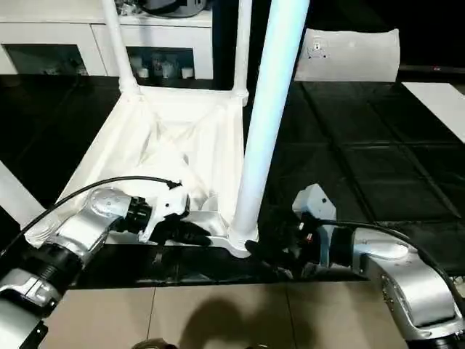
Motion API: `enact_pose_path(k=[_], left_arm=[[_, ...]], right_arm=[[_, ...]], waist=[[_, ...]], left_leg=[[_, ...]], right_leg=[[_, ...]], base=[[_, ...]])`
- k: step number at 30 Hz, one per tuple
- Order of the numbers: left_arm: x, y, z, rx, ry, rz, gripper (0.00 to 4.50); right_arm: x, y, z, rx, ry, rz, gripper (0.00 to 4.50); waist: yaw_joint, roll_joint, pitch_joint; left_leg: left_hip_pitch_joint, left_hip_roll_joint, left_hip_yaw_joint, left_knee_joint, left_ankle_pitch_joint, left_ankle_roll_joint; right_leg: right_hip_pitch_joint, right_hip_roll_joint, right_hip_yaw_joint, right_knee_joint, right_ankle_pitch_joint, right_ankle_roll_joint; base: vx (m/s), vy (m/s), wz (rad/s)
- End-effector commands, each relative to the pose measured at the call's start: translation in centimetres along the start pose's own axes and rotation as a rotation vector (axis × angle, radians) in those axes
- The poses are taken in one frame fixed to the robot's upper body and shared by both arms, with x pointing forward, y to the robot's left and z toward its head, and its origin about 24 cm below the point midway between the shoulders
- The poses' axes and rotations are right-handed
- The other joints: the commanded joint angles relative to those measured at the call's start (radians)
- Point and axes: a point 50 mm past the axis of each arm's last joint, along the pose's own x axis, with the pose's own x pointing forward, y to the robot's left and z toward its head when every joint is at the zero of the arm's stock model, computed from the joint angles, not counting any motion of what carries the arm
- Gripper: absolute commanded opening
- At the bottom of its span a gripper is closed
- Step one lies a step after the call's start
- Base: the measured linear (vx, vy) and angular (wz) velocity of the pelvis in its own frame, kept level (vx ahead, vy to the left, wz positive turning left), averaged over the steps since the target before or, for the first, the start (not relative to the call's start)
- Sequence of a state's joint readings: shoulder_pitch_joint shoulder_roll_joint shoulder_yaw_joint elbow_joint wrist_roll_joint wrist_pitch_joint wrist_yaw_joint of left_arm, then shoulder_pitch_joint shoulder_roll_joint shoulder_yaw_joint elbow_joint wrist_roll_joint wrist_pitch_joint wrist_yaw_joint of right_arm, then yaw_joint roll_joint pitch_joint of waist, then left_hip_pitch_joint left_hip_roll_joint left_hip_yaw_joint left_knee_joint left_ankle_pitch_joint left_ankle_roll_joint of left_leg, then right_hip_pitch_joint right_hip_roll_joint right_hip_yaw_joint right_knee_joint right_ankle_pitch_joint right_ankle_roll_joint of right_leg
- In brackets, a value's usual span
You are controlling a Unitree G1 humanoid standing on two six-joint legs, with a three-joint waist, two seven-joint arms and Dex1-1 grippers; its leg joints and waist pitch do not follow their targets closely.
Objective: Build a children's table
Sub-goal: Rotate leg to tighten
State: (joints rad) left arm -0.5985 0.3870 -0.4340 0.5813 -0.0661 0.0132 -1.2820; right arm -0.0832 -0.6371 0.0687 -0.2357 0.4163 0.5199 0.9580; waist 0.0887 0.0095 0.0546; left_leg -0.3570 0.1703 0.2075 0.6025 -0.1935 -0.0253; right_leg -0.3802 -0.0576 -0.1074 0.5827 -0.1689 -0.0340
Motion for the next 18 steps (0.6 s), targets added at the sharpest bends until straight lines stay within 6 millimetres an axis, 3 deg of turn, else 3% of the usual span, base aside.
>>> enact_pose_path(k=[1, 6, 7, 9, 13, 18], left_arm=[[-0.1, 0.0, -0.6, -0.013, 0.048, -0.005, 0.1], [-0.7, -0.8, -0.6, 0.033, 0.071, -0.07, 0.1], [-0.8, -0.9, -0.6, 0.037, 0.072, -0.076, 0.1], [-1.1, -1.5, 0.0, 0.071, 0.065, -0.126, 0.03], [-1.2, -2.1, 0.4, 0.092, 0.065, -0.169, 0.0], [-1.2, -2.1, 0.5, 0.097, 0.072, -0.168, 0.0]], right_arm=[[0.0, 0.0, 0.6, -0.039, 0.006, 0.0, 4.5], [1.0, -0.3, 1.2, -0.074, 0.003, 0.046, 4.5], [1.1, -0.3, 1.2, -0.077, 0.003, 0.052, 4.5], [1.8, -0.5, 1.3, -0.098, 0.011, 0.123, 4.32], [2.6, -0.3, 1.1, -0.111, 0.042, 0.203, 4.04], [3.3, -0.3, 1.1, -0.124, 0.055, 0.261, 3.66]], waist=[[0.003, -0.008, -0.061], [-0.002, -0.007, -0.06], [-0.002, -0.009, -0.062], [-0.002, -0.016, -0.063], [0.007, -0.01, -0.066], [0.012, -0.014, -0.065]], left_leg=[[0.017, 0.07, -0.048, -0.069, -0.221, 0.041], [0.011, 0.073, -0.05, -0.072, -0.212, 0.041], [0.016, 0.072, -0.047, -0.069, -0.208, 0.041], [0.011, 0.076, -0.046, -0.071, -0.187, 0.046], [0.018, 0.083, -0.043, -0.07, -0.16, 0.049], [0.014, 0.082, -0.042, -0.07, -0.165, 0.04]], right_leg=[[0.035, -0.115, 0.062, -0.102, -0.478, -0.064], [0.038, -0.115, 0.061, -0.098, -0.463, -0.073], [0.036, -0.116, 0.063, -0.096, -0.459, -0.079], [0.038, -0.116, 0.065, -0.09, -0.427, -0.094], [0.033, -0.113, 0.069, -0.072, -0.329, -0.136], [0.038, -0.119, 0.07, -0.069, -0.322, -0.149]], base=[[0.0, 0.0, 0.0], [0.0, 0.0, 0.0], [0.0, 0.0, 0.0], [0.0, 0.0, 0.0], [0.0, 0.0, 0.0], [0.0, 0.0, 0.0]])
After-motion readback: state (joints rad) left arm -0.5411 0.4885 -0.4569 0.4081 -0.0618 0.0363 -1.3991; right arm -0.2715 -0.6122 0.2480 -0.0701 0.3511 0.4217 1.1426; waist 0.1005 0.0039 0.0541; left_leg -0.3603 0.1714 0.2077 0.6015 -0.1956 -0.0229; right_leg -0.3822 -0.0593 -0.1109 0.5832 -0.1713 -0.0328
